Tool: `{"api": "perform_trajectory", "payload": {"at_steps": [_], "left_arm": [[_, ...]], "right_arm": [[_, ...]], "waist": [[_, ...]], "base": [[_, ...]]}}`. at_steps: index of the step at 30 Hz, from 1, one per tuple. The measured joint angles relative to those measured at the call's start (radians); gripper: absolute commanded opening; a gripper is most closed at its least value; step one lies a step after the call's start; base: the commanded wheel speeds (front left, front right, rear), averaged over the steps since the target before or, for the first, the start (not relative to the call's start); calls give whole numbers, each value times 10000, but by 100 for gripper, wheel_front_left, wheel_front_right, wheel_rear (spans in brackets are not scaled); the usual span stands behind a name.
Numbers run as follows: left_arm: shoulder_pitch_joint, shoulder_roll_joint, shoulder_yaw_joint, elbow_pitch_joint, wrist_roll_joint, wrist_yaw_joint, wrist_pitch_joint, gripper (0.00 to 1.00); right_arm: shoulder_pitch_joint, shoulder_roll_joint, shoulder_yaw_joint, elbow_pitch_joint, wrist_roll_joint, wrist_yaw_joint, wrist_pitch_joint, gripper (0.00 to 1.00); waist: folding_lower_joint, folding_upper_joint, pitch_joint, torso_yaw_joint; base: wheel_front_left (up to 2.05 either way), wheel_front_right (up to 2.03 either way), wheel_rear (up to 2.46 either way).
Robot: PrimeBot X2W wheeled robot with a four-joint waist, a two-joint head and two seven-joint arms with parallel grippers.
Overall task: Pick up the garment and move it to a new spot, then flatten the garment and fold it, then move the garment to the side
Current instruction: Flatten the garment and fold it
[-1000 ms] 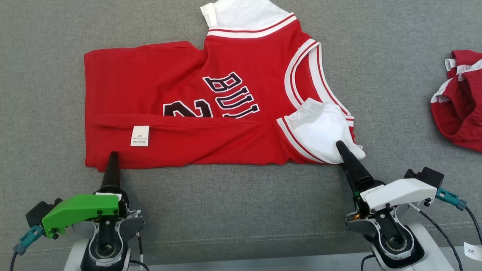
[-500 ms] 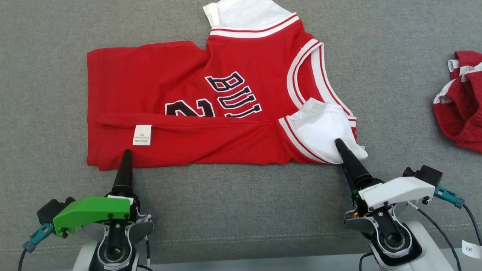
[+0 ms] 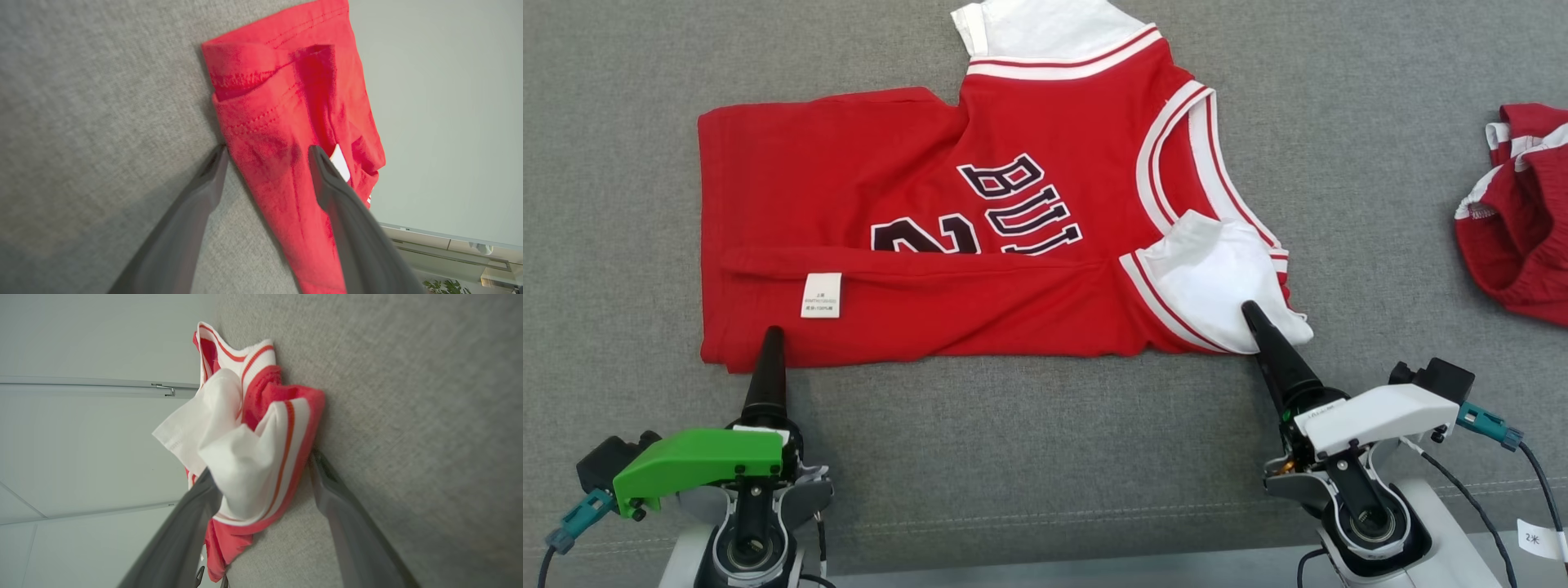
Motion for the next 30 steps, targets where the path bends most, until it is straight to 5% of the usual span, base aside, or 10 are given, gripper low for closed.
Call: {"api": "perform_trajectory", "payload": {"at_steps": [4, 5, 6, 7, 9, 11, 12, 14, 19, 30], "left_arm": [[-145, 40, 38, 155, 0, 0, 0, 100], [-222, 44, 69, 222, 0, 0, -2, 90], [-310, 46, 127, 303, 0, 0, -42, 61], [-406, 54, 182, 384, 0, 0, -81, 47], [-485, 61, 236, 441, 0, 2, -90, 44], [-573, 79, 309, 589, 0, 17, -90, 28], [-584, 79, 349, 654, 0, 19, -92, 0], [-591, 92, 393, 688, -2, 63, -92, 0], [-761, 92, 378, 752, -2, 90, -92, 0], [-790, 94, 619, 550, -4, 71, -236, 0]], "right_arm": [[-104, 0, 59, 31, 0, 2, 0, 100], [-122, 0, 73, 38, 0, 4, 0, 100], [-139, 0, 82, 50, 0, 17, 0, 100], [-147, 0, 94, 61, 0, 44, 0, 100], [-158, 0, 105, 75, 0, 44, 0, 100], [-198, 2, 136, 113, 0, 79, 0, 100], [-234, 0, 171, 155, 0, 82, 4, 100], [-308, 4, 234, 199, 0, 84, 8, 92], [-309, 19, 213, 276, 6, 169, -23, 0], [-315, 23, 36, 453, 224, 288, -54, 0]], "waist": [[0, 0, 26, 22], [0, 0, 31, 23], [0, 0, 35, 24], [0, 0, 39, 22], [0, 0, 42, 19], [0, 0, 45, 5], [0, 0, 40, -9], [0, 0, 29, -61], [0, 0, 16, -132], [0, 0, -160, -98]], "base": [[0, 0, 0], [0, 0, 0], [0, 0, 0], [0, 0, 0], [0, 0, 0], [0, 0, 0], [0, 0, 0], [0, 0, 0], [0, 0, 0], [0, 0, 0]]}}
